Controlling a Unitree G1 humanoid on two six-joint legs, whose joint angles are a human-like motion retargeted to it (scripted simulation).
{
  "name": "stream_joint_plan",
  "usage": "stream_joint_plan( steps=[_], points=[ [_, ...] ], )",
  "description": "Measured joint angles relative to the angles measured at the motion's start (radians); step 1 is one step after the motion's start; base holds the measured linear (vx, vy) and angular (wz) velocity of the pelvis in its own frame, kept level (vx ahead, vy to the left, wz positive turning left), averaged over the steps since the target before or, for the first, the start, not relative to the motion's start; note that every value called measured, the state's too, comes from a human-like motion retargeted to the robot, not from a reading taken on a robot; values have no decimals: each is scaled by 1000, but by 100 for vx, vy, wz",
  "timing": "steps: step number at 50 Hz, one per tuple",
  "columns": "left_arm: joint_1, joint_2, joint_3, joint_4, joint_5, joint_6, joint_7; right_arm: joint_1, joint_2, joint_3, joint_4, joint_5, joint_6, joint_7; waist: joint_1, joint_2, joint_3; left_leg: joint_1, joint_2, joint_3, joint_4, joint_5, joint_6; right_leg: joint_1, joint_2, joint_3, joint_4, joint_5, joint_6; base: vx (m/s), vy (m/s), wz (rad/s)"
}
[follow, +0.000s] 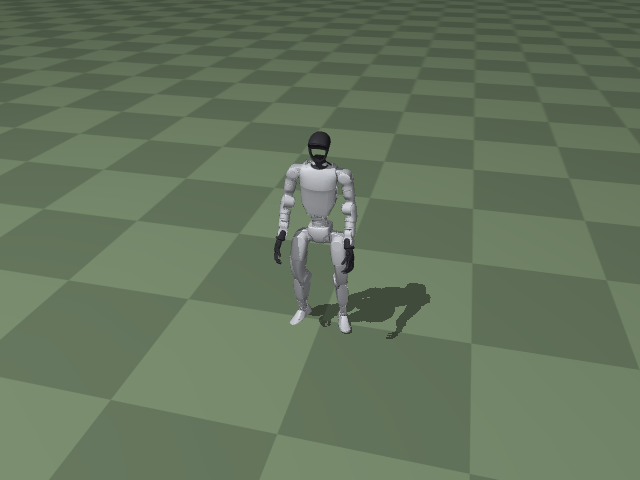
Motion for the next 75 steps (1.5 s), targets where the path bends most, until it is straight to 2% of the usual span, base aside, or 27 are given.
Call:
stream_joint_plan(
  steps=[30,38,45,60,75],
  points=[
    [3,-5,3,1,22,-2,-10,-16,1,20,-3,-14,-5,-2,-3,8,-1,8,7,19,2,-7,2,-12,4,14,21,-1,7,0,0,0],
    [19,-10,43,-25,43,4,-16,-28,-7,19,-7,-28,-2,-9,-51,12,6,6,10,14,5,-6,-11,1,10,9,-2,4,-7,0,0,0],
    [21,-20,19,5,29,15,-10,-23,-26,-1,-52,-30,-2,-3,-91,22,5,4,9,13,4,-5,-11,1,9,7,-4,5,-7,0,0,0],
    [-30,-31,-8,-30,-19,-8,2,5,-10,-2,54,17,9,19,-4,20,-11,-2,-2,2,-1,0,-1,-4,-2,1,1,2,3,0,0,0],
    [19,-7,10,20,-20,4,8,-19,-3,16,-27,-13,1,3,-6,18,-1,-1,-2,-2,-2,2,1,0,-1,-1,-2,2,0,0,0,0]
  ],
)
